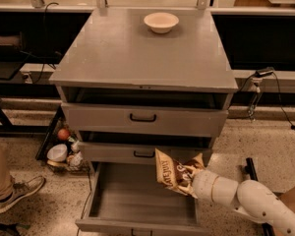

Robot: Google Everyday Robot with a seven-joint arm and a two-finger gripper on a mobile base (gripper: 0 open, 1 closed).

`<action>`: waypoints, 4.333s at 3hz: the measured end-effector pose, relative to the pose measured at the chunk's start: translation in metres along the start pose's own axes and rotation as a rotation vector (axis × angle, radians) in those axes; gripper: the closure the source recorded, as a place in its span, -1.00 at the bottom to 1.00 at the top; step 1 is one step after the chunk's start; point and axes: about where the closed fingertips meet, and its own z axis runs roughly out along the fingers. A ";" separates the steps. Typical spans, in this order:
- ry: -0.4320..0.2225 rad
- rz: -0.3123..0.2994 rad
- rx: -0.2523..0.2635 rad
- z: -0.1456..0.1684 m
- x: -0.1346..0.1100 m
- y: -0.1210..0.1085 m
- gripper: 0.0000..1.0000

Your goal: Pick brown chip bag from bottom drawer and place on counter

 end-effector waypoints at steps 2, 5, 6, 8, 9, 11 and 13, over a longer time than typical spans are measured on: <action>-0.008 -0.017 0.010 -0.004 -0.004 -0.007 1.00; 0.099 -0.457 0.280 -0.108 -0.108 -0.118 1.00; 0.133 -0.593 0.359 -0.138 -0.149 -0.142 1.00; 0.136 -0.617 0.360 -0.137 -0.153 -0.147 1.00; 0.121 -0.745 0.387 -0.145 -0.191 -0.170 1.00; 0.053 -1.037 0.466 -0.149 -0.291 -0.230 1.00; -0.003 -0.992 0.503 -0.097 -0.325 -0.288 1.00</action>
Offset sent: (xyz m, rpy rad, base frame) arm 0.0085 -0.0131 0.0162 -0.0078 -0.0483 -0.0041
